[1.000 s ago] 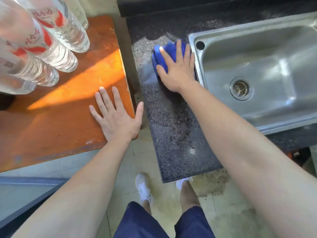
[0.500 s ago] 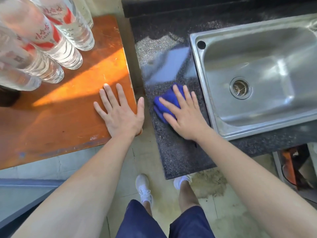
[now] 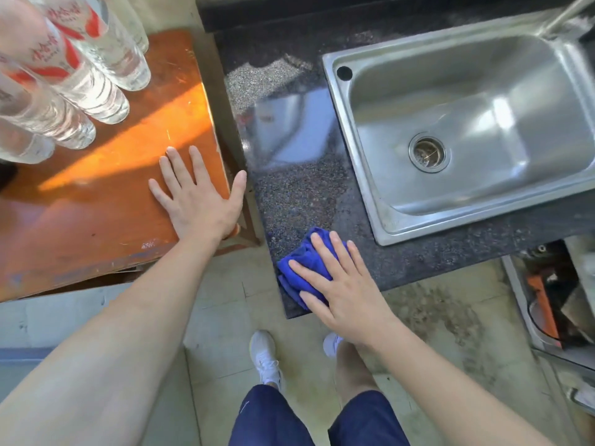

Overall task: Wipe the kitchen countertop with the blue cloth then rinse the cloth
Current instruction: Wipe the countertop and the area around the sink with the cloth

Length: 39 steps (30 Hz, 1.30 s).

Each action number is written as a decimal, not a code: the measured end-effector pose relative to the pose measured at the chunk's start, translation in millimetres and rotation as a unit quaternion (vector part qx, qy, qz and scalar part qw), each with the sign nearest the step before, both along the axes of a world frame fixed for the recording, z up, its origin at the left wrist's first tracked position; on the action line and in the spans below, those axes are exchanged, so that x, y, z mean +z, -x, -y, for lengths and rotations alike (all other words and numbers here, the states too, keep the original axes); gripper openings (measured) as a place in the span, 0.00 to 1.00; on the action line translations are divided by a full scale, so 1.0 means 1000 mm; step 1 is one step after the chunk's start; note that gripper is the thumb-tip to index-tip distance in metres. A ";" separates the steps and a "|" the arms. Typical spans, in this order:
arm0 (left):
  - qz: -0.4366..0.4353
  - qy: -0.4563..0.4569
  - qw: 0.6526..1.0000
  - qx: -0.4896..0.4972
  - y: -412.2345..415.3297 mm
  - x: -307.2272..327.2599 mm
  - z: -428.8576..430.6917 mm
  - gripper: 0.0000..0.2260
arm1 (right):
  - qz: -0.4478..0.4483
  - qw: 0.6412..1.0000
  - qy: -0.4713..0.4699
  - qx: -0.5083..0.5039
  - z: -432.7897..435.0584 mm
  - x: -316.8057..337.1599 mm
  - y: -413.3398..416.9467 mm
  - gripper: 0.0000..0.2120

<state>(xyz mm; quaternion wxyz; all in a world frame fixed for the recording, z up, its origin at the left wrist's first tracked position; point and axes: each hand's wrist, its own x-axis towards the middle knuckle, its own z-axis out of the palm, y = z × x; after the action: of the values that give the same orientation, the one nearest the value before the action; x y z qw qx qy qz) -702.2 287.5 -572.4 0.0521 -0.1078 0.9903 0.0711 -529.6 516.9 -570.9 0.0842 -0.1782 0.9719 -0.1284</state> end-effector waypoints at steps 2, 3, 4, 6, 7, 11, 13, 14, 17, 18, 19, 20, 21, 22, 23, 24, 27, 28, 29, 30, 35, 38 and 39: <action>0.004 0.001 1.000 -0.010 0.000 0.000 0.001 0.45 | -0.019 0.999 -0.005 0.027 -0.012 -0.003 0.025 0.24; 0.005 0.004 1.000 -0.025 -0.002 0.000 0.003 0.45 | -0.024 0.999 -0.009 0.018 -0.016 -0.006 0.042 0.24; 0.002 0.007 0.999 -0.049 -0.006 -0.001 0.005 0.45 | -0.026 0.999 -0.018 -0.005 -0.019 -0.007 0.063 0.24; -0.023 0.010 0.993 -0.115 -0.016 -0.001 0.008 0.43 | -0.018 0.997 -0.041 -0.065 -0.022 -0.005 0.110 0.26; -0.036 0.010 0.989 -0.145 -0.022 -0.001 0.008 0.41 | -0.011 0.995 -0.052 -0.085 -0.020 -0.002 0.132 0.26; -0.037 0.025 0.975 -0.218 -0.047 -0.002 -0.004 0.36 | 0.013 0.992 -0.054 -0.116 -0.008 0.001 0.170 0.27; -0.016 0.027 0.973 -0.230 -0.054 -0.004 -0.012 0.34 | 0.002 0.990 -0.039 -0.132 -0.008 -0.001 0.150 0.27; -0.010 0.029 0.972 -0.232 -0.056 -0.004 -0.014 0.34 | -0.005 0.990 -0.028 -0.140 -0.010 -0.001 0.129 0.27; 0.004 0.045 0.970 -0.240 -0.055 -0.005 -0.013 0.32 | -0.018 0.990 0.010 -0.141 -0.017 0.001 0.047 0.27; 0.008 0.052 0.969 -0.242 -0.055 -0.005 -0.013 0.32 | -0.015 0.990 0.010 -0.138 -0.018 0.002 0.025 0.26; 0.012 0.055 0.968 -0.244 -0.055 -0.004 -0.013 0.32 | -0.011 0.990 0.005 -0.139 -0.019 0.002 0.011 0.26; 0.014 0.055 0.968 -0.245 -0.054 -0.004 -0.013 0.32 | -0.009 0.990 0.000 -0.142 -0.019 0.000 0.006 0.25; 0.015 0.055 0.968 -0.245 -0.054 -0.003 -0.013 0.32 | -0.011 0.990 -0.001 -0.142 -0.018 -0.002 0.008 0.24; 0.017 0.057 0.968 -0.245 -0.053 -0.003 -0.014 0.32 | -0.014 0.991 -0.002 -0.132 -0.017 -0.002 0.018 0.23; 0.021 0.060 0.967 -0.246 -0.053 -0.002 -0.014 0.33 | -0.018 0.993 -0.002 -0.117 -0.015 -0.001 0.033 0.22; 0.026 0.064 0.966 -0.249 -0.052 -0.002 -0.014 0.33 | -0.028 0.995 -0.003 -0.100 -0.015 -0.001 0.051 0.22; 0.031 0.076 0.965 -0.249 -0.051 -0.001 -0.014 0.33 | -0.071 0.992 -0.011 -0.100 -0.013 0.000 0.129 0.23; 0.033 0.078 0.965 -0.249 -0.050 -0.001 -0.015 0.33 | -0.084 0.990 -0.012 -0.112 -0.010 0.005 0.157 0.22; 0.037 0.081 0.964 -0.250 -0.050 0.000 -0.015 0.33 | -0.074 0.990 -0.017 -0.119 -0.006 0.010 0.180 0.22; 0.041 0.083 0.964 -0.251 -0.050 0.000 -0.015 0.33 | -0.046 0.991 -0.027 -0.120 -0.002 0.014 0.199 0.23; 0.054 0.089 0.963 -0.249 -0.049 0.001 -0.013 0.32 | -0.029 0.990 0.007 -0.138 -0.008 0.003 0.163 0.25; 0.058 0.082 0.963 -0.251 -0.049 0.003 -0.013 0.32 | -0.029 0.983 0.043 -0.176 -0.011 -0.003 0.067 0.24; 0.062 0.079 0.962 -0.254 -0.050 0.003 -0.013 0.32 | -0.023 0.980 0.051 -0.193 -0.009 -0.003 0.033 0.24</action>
<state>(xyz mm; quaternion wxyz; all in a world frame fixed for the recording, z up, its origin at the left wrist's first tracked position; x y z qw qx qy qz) -652.7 301.0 -569.0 0.1213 0.1389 0.9824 -0.0296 -562.8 525.7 -573.7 0.0260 0.0059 0.9818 -0.1879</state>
